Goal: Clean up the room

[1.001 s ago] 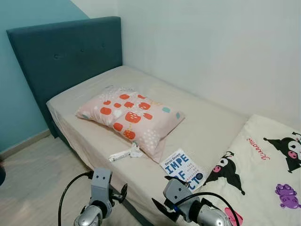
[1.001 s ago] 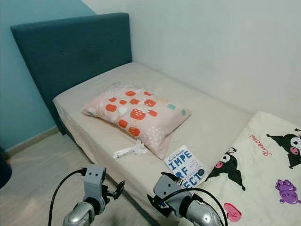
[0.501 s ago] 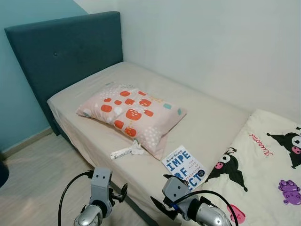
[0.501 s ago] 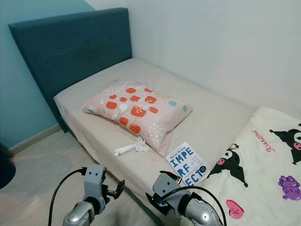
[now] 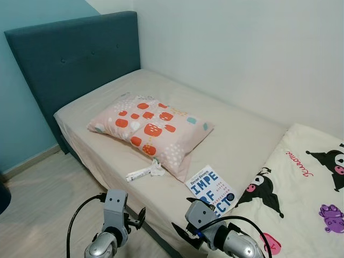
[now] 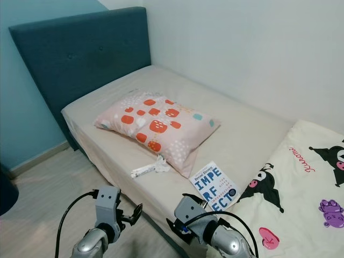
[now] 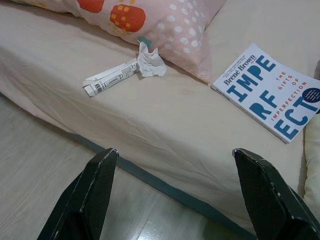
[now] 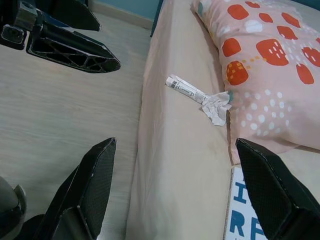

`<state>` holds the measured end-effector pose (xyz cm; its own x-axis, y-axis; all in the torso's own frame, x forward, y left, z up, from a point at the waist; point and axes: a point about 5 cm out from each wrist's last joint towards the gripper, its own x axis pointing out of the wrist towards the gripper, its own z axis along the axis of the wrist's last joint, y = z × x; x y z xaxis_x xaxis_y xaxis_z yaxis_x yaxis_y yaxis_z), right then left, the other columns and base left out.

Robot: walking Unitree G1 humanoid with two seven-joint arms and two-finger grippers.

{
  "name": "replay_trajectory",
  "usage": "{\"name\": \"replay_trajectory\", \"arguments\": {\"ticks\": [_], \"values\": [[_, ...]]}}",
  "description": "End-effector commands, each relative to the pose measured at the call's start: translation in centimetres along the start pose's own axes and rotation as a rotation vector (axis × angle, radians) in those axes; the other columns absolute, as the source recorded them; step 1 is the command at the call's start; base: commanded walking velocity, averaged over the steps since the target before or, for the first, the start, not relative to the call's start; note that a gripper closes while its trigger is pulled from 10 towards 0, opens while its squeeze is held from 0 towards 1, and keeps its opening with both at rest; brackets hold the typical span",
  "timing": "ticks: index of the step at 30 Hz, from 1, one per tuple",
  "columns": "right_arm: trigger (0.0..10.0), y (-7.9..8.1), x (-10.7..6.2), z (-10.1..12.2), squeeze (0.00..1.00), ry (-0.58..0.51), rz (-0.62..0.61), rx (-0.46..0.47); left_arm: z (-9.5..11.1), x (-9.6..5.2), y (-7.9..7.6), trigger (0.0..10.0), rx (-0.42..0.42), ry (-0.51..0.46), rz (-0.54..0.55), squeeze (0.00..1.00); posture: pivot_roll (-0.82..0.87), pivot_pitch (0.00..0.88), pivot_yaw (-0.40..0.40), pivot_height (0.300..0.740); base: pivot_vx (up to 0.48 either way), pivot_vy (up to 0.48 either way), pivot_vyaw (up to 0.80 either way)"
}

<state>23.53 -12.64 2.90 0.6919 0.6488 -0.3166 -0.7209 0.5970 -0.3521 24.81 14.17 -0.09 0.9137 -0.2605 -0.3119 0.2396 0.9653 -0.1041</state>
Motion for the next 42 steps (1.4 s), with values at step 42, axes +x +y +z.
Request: {"name": "replay_trajectory", "arguments": {"ticks": [42], "values": [[10.0,0.4,-0.4,3.0,0.00,-0.026,-0.028,-0.191,-0.4,-0.5,0.3,10.0,-0.004,0.023,0.007,0.00,-0.19,0.102,-0.033,0.740,0.000,0.000,0.00]]}}
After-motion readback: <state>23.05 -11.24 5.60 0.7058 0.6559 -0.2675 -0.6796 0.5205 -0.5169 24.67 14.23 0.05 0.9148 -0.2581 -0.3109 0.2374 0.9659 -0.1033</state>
